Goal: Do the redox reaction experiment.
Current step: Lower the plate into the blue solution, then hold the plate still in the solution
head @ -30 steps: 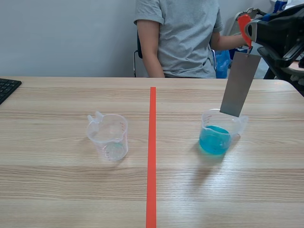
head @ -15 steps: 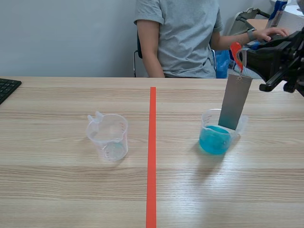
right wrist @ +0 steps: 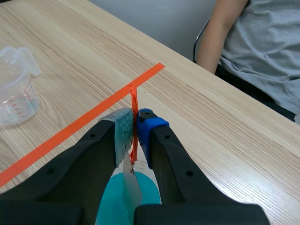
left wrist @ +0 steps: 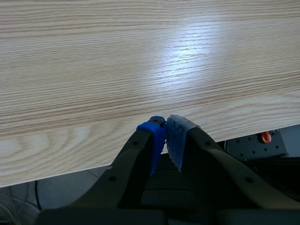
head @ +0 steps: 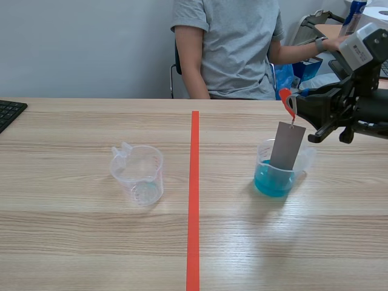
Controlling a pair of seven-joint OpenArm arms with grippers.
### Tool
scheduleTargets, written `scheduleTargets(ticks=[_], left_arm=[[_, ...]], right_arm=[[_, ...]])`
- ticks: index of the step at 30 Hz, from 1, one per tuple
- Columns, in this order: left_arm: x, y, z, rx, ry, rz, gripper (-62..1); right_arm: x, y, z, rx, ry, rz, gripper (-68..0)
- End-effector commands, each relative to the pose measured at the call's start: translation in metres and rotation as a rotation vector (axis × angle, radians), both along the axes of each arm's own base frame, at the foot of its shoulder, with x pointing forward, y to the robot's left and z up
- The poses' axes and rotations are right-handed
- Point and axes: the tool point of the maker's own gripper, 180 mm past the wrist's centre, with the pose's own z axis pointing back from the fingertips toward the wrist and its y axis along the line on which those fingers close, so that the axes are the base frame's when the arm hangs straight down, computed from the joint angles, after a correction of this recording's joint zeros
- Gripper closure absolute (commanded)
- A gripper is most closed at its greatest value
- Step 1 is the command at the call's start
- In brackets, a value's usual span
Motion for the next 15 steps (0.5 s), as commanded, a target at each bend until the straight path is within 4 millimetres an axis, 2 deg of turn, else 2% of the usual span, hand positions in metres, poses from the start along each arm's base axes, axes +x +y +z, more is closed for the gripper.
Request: scheduleTargets(ticks=[1,15], left_arm=[[0.0025,0.0023,0.0035,0.001,-0.014,-0.002,-5.3],[0.0025,0.0023,0.0035,0.001,-0.014,-0.002,-5.3]], right_arm=[[0.0053,0.0025,0.0171,0.007,-0.052,0.016,-1.5],[0.0048,0.0031,0.0153,-0.006,-0.052,0.02,-1.5]])
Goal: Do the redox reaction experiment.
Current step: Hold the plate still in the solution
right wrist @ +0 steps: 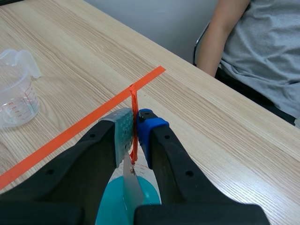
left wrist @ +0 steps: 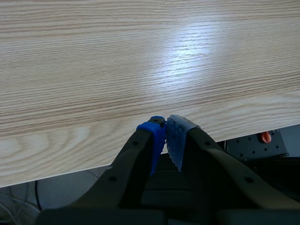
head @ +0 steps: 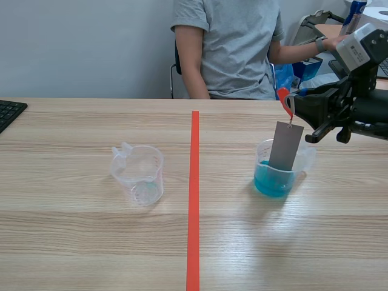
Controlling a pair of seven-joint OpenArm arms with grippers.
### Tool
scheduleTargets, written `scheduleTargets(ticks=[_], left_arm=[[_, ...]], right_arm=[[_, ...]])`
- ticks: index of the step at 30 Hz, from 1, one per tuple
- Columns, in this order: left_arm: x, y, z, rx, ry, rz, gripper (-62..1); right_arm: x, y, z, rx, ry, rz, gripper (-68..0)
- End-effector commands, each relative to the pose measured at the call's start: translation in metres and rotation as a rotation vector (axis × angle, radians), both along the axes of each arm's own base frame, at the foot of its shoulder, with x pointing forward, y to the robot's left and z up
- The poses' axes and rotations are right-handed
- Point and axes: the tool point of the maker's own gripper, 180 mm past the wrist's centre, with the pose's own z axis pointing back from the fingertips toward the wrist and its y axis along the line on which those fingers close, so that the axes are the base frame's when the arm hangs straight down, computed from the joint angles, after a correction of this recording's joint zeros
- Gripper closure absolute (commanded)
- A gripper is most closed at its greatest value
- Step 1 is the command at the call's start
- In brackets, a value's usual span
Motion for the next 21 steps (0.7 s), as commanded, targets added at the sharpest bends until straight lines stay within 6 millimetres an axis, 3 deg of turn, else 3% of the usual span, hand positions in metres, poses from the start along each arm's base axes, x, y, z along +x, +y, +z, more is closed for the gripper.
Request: scheduleTargets(ticks=[1,21], left_arm=[[0.0025,0.0023,0.0035,0.001,-0.014,-0.002,-5.3],[0.0025,0.0023,0.0035,0.001,-0.014,-0.002,-5.3]], right_arm=[[0.0045,0.0006,0.0154,-0.003,-0.042,0.015,-1.5],[0.0044,0.0003,0.0143,-0.011,-0.041,0.016,-1.5]])
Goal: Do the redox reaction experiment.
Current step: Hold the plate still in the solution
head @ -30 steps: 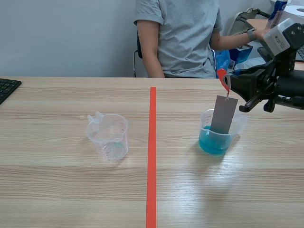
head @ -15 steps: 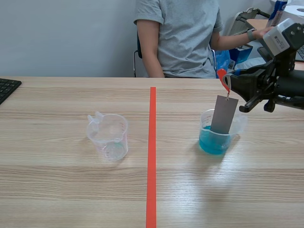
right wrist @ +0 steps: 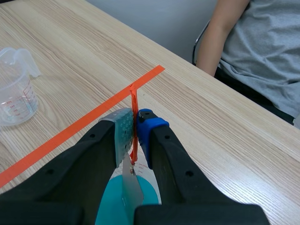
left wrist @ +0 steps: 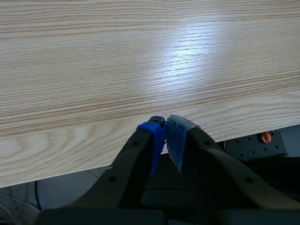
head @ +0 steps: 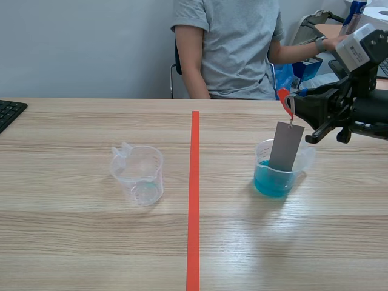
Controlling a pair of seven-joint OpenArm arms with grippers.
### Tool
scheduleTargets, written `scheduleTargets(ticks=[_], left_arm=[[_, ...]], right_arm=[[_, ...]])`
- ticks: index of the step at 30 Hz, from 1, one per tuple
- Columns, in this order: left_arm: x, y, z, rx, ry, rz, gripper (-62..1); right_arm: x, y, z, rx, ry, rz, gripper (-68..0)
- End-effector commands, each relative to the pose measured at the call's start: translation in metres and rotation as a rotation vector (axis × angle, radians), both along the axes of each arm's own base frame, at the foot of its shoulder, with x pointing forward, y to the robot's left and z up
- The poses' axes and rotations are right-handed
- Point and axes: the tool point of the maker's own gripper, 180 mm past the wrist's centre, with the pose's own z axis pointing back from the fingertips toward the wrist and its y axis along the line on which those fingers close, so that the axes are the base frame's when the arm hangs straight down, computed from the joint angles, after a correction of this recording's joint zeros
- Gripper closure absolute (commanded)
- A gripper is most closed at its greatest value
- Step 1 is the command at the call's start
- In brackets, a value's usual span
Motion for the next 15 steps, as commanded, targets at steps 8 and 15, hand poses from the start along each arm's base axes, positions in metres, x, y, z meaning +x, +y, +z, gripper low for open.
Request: scheduleTargets(ticks=[8,15], left_arm=[[0.003,0.002,0.004,0.001,-0.014,-0.002,-5.3],[0.003,0.002,0.004,0.001,-0.014,-0.002,-5.3]], right_arm=[[0.005,-0.002,0.018,-0.013,-0.048,0.014,-1.5],[0.006,-0.002,0.032,-0.02,-0.087,0.013,-1.5]])
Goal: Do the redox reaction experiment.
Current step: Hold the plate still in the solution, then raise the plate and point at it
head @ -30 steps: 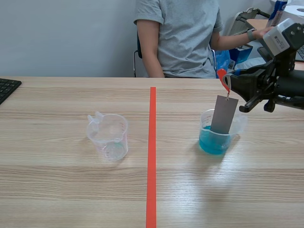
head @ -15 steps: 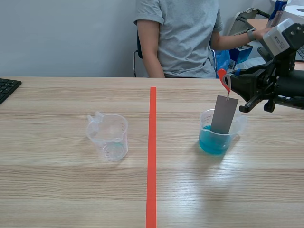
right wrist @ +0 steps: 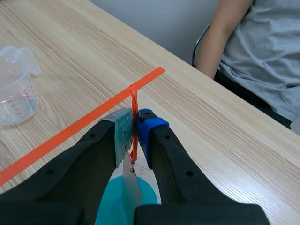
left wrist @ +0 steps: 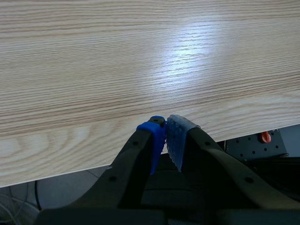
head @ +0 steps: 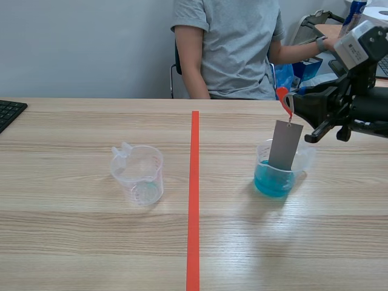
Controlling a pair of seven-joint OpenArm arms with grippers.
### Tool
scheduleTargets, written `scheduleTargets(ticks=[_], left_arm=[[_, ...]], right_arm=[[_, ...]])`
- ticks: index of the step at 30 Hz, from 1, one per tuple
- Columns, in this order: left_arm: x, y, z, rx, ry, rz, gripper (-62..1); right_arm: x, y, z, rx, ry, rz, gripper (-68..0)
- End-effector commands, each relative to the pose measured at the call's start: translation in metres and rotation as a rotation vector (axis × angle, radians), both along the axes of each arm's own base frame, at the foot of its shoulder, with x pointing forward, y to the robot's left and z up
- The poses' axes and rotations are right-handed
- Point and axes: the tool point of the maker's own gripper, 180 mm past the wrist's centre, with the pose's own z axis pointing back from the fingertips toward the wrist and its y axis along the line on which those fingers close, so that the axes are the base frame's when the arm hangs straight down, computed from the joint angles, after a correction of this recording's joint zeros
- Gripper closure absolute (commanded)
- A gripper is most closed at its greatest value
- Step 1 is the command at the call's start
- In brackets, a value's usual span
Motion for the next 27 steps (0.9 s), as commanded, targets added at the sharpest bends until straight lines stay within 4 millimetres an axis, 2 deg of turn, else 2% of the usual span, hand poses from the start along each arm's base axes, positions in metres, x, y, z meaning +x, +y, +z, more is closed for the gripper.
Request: scheduleTargets(ticks=[1,14,27], left_arm=[[0.003,0.002,0.004,0.001,-0.014,-0.002,-5.3],[0.002,0.002,0.003,0.0,-0.014,-0.002,-5.3],[0.002,0.002,0.003,0.0,-0.014,-0.002,-5.3]], right_arm=[[0.005,-0.006,0.028,-0.003,-0.075,0.002,-1.5],[-0.011,-0.001,0.069,-0.025,-0.184,0.041,-1.5],[-0.017,0.005,0.104,-0.031,-0.25,0.049,-1.5]])
